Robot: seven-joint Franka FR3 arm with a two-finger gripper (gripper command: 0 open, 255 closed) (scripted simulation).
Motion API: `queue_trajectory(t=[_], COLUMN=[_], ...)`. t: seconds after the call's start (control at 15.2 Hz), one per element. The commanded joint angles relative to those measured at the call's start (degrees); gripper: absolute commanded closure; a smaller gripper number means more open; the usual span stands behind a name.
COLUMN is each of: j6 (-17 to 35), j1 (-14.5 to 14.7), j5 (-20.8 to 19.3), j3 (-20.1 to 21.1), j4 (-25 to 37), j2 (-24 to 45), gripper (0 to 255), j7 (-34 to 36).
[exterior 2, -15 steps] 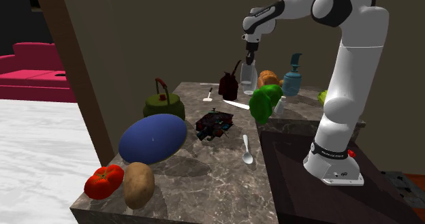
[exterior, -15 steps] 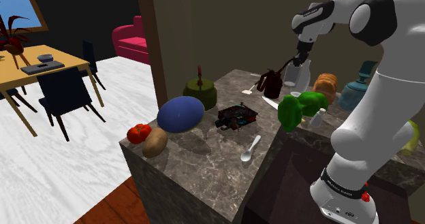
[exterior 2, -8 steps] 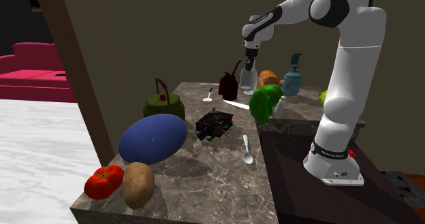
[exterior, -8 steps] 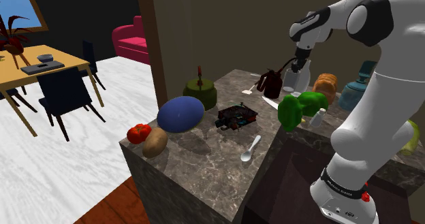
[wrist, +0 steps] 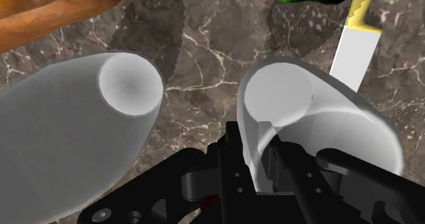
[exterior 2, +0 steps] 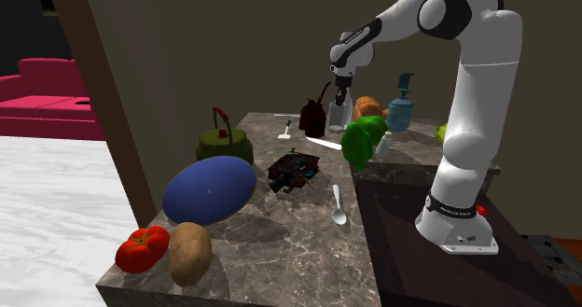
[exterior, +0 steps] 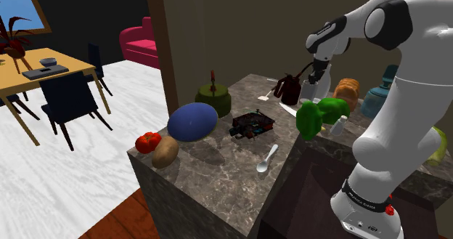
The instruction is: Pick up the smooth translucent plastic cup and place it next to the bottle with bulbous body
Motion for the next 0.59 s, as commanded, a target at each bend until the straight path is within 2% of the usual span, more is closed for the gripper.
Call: queue_trajectory(t=[0.0, 0.26, 0.53], j6=[1.5, 4.6, 4.6], j1=[-0.1, -0.3, -0.3], j5=[0.4, 1.4, 1.4], j3=[0.0, 0.2, 0.2], j4=[-0.9, -2.5, -2.5], j2=[0.6, 2.2, 2.2], gripper=[255, 255, 255], j7=[-0.3, -1.0, -1.0])
